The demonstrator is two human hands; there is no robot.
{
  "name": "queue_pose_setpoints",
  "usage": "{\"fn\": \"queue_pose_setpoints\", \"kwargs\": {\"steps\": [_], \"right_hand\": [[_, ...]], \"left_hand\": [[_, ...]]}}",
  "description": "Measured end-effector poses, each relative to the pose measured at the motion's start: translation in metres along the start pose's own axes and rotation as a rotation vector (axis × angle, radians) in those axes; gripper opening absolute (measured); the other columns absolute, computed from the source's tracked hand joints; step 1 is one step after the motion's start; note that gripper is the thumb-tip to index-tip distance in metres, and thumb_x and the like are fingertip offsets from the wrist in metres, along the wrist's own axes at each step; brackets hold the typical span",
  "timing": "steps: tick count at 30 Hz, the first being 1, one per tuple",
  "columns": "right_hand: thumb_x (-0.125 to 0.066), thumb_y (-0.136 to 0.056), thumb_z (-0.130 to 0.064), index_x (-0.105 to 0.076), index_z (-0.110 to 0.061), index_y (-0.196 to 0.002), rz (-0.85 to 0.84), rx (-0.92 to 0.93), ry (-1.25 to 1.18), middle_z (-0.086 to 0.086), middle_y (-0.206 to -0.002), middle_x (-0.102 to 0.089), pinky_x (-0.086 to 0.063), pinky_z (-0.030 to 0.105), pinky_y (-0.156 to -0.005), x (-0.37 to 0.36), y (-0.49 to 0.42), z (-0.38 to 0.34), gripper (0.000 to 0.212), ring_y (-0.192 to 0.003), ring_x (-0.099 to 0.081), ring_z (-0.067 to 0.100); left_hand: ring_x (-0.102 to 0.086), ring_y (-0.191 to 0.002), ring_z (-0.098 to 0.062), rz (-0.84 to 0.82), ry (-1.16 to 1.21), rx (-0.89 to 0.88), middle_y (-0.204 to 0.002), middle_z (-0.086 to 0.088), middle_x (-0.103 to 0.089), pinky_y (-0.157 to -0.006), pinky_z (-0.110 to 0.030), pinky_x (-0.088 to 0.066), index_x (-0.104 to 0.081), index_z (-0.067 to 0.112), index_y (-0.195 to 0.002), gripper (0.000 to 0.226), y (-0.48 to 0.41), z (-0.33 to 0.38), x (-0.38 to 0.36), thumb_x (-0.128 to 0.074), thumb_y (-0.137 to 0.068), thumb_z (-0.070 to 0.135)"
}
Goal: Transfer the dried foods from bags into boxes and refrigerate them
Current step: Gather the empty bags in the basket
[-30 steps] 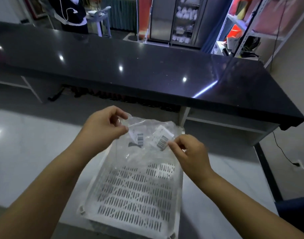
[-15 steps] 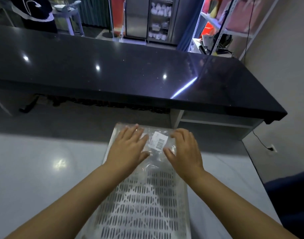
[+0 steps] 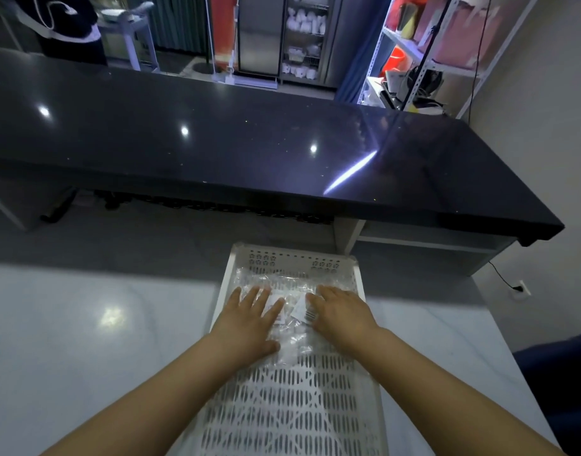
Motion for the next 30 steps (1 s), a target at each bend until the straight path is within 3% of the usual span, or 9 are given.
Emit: {"fn": "queue_pose_setpoints", "kwargs": {"steps": [5, 10, 13, 16, 19, 22, 24, 27, 30], "right_hand": [[-0.049, -0.094, -0.018, -0.049, -0.013, -0.131, 0.243, 0.095, -0.089, 0.006, -0.137, -0.049, -0.035, 0.036, -0.103, 0.021, -0.019, -0.018, 0.038, -0.124, -0.044, 0.025], [-0.049, -0.094, -0.009, -0.017, -0.018, -0.150, 0.076, 0.141, -0.123, 0.003, -0.159, -0.017, -0.022, 0.038, -0.115, 0.011, -0.040, -0.027, 0.065, -0.144, -0.020, 0.023], [-0.054, -0.093, -0.019, -0.014, -0.019, -0.151, 0.045, 0.094, -0.121, 0.003, -0.157, -0.022, -0.020, 0.038, -0.114, 0.015, -0.041, -0.028, 0.071, -0.142, -0.022, 0.025], [-0.062, -0.087, -0.027, -0.028, -0.015, -0.145, 0.055, 0.018, -0.089, 0.005, -0.146, -0.040, -0.024, 0.037, -0.111, 0.021, -0.036, -0.029, 0.068, -0.134, -0.032, 0.026], [-0.066, -0.081, -0.029, -0.055, -0.017, -0.122, 0.114, -0.040, -0.112, 0.003, -0.123, -0.058, -0.030, 0.034, -0.103, 0.029, -0.025, -0.028, 0.044, -0.118, -0.042, 0.023], [-0.067, -0.080, -0.027, -0.063, -0.019, -0.087, 0.154, -0.106, -0.259, 0.001, -0.096, -0.061, -0.036, 0.033, -0.093, 0.039, -0.009, -0.024, 0.011, -0.107, -0.046, 0.021], [-0.068, -0.078, -0.021, -0.058, -0.013, -0.067, 0.158, -0.162, -0.418, 0.003, -0.078, -0.060, -0.048, 0.036, -0.086, 0.045, 0.001, -0.016, 0.017, -0.094, -0.055, 0.022], [-0.072, -0.077, -0.015, -0.059, -0.006, -0.072, 0.110, -0.259, -0.790, 0.007, -0.075, -0.062, -0.054, 0.031, -0.068, 0.056, 0.020, -0.003, 0.016, -0.070, -0.062, 0.018], [-0.071, -0.079, -0.010, -0.063, 0.000, -0.090, 0.176, -0.330, -1.084, 0.010, -0.082, -0.067, -0.054, 0.024, -0.063, 0.068, 0.045, 0.009, 0.017, -0.069, -0.064, 0.014]], "left_hand": [[0.011, -0.145, -0.030, 0.008, -0.032, -0.006, -0.157, -0.011, 0.012, -0.116, -0.051, 0.004, 0.012, 0.024, -0.147, 0.078, -0.002, 0.000, -0.003, -0.028, -0.091, 0.061], [-0.002, -0.146, -0.029, 0.086, -0.026, -0.024, -0.158, -0.013, -0.005, -0.117, -0.049, 0.003, -0.004, 0.017, -0.149, 0.073, 0.008, -0.004, 0.004, -0.035, -0.093, 0.052], [-0.008, -0.145, -0.029, 0.165, -0.039, -0.037, -0.155, -0.014, -0.018, -0.116, -0.046, 0.002, -0.020, 0.012, -0.147, 0.068, 0.019, -0.013, 0.007, -0.043, -0.092, 0.046], [-0.028, -0.140, -0.030, 0.249, -0.056, -0.080, -0.144, -0.015, -0.042, -0.115, -0.050, -0.011, -0.045, 0.013, -0.136, 0.063, 0.028, -0.019, 0.006, -0.060, -0.082, 0.041], [-0.059, -0.116, -0.027, 0.310, -0.059, -0.071, -0.114, -0.010, -0.068, -0.102, -0.049, -0.037, -0.070, 0.017, -0.105, 0.063, 0.034, -0.021, 0.012, -0.085, -0.048, 0.037], [-0.044, -0.131, -0.027, 0.425, 0.050, 0.008, -0.138, -0.010, -0.052, -0.109, -0.046, -0.028, -0.054, 0.015, -0.129, 0.076, 0.040, -0.021, 0.021, -0.081, -0.061, 0.033], [-0.024, -0.142, -0.025, 0.499, 0.118, 0.071, -0.153, -0.010, -0.029, -0.115, -0.043, -0.015, -0.028, 0.015, -0.146, 0.086, 0.043, -0.021, 0.030, -0.071, -0.075, 0.036], [0.003, -0.146, -0.021, 0.517, 0.375, 0.152, -0.159, -0.006, 0.006, -0.116, -0.034, 0.002, 0.007, 0.017, -0.149, 0.094, 0.046, -0.023, 0.045, -0.059, -0.086, 0.042], [0.002, -0.145, -0.020, 0.580, 0.752, 0.218, -0.158, -0.002, 0.005, -0.117, -0.034, -0.006, 0.007, 0.018, -0.148, 0.100, 0.049, -0.022, 0.059, -0.065, -0.083, 0.038]]}}
Point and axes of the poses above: each hand's wrist, its own y-axis away from the middle knuckle, its own x-axis out of the back of the hand, z = x × y, the point moved 3 cm from there along -y, towards the middle knuckle
